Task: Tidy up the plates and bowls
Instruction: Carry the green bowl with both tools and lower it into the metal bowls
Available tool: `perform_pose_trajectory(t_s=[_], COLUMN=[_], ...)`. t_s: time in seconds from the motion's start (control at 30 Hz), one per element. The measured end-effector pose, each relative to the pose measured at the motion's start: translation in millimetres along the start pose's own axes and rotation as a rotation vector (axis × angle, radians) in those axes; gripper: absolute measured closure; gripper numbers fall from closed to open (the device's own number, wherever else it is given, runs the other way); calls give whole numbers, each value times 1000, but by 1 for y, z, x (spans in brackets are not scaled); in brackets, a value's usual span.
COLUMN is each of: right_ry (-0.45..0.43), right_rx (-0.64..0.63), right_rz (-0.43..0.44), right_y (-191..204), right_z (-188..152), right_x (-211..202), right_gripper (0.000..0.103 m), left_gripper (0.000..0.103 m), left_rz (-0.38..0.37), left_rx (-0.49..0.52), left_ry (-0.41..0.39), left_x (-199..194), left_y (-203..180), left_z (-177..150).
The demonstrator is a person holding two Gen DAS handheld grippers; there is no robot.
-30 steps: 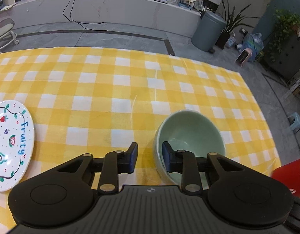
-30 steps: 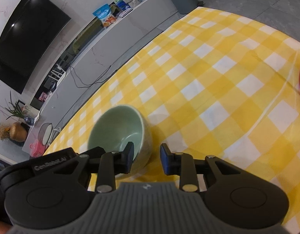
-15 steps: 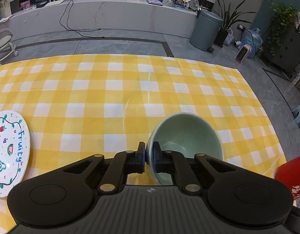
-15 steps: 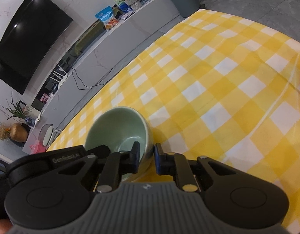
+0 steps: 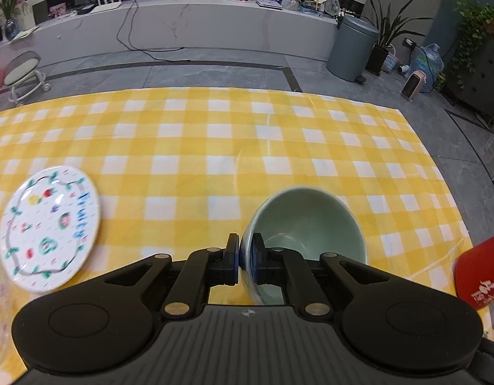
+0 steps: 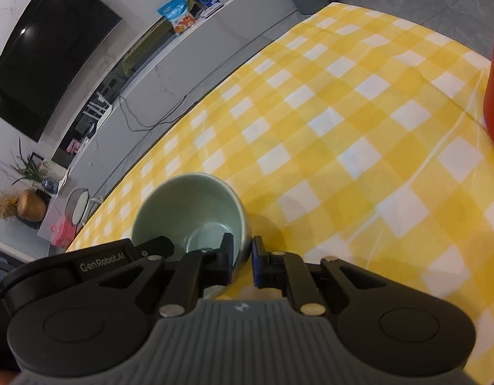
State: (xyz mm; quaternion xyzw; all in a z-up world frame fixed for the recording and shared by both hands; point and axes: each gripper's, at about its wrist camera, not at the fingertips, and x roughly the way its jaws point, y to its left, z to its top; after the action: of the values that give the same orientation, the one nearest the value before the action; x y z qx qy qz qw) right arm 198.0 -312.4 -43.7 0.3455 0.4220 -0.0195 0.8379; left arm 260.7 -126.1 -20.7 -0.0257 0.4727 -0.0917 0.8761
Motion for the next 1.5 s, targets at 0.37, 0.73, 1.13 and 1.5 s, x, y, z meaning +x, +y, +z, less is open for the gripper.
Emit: perform_pose_trajectory(t_s=[0.37,0.73,1.13,1.5], right_ry=[3,34,145,290], right_rx=[-94,-194,-298,-371], right_rz=[74,182,291,273], right_y=[48,87,126,141], right_z=[-38,-96,-154,-190], right_x=[-70,-134,-139,-105], right_gripper=[94,94,94,95], left_gripper=[96,96,95,94], left_rz=[6,38,56,65], left_rx=[-98,-196,-391,-514], left_ry=[-53,-86,-60,40], left_x=[-92,-180,-222,-216], left_y=[33,72,149,192], left_z=[-23,-61,-119,-159])
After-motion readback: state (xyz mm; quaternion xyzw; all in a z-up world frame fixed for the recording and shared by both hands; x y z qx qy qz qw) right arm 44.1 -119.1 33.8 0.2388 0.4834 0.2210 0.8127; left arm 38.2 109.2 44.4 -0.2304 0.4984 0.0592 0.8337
